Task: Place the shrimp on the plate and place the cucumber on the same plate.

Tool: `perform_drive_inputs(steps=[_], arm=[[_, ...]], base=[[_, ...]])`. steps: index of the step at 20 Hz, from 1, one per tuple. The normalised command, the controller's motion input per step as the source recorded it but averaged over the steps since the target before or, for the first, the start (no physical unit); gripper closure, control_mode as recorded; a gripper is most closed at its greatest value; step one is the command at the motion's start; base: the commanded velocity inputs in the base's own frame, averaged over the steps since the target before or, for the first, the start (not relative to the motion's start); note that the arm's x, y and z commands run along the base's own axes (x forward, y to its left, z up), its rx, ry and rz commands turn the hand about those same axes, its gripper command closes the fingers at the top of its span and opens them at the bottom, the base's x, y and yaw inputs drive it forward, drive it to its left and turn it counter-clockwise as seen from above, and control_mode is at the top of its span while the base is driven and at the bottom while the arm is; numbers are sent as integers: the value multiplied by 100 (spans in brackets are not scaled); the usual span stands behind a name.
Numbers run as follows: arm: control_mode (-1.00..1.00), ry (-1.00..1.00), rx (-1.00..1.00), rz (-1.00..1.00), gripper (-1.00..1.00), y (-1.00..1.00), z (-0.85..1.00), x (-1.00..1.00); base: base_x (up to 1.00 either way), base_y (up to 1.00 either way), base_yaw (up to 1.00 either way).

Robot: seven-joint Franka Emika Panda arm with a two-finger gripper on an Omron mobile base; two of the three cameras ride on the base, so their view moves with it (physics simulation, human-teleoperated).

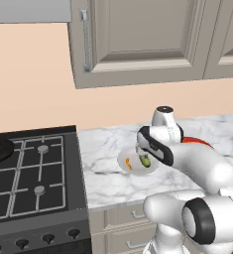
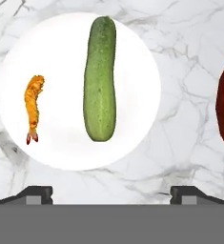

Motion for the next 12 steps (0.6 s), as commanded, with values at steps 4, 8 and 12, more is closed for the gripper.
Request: perform_drive_inputs(steps=[4,8,12], arm=[[-100,0,0,0,-100,-16,43,-99],[-100,0,0,0,-100,-3,58,-79],[-100,0,0,0,-100,0,61,-67]], base=[[0,0,0],[0,0,0],[0,0,0]])
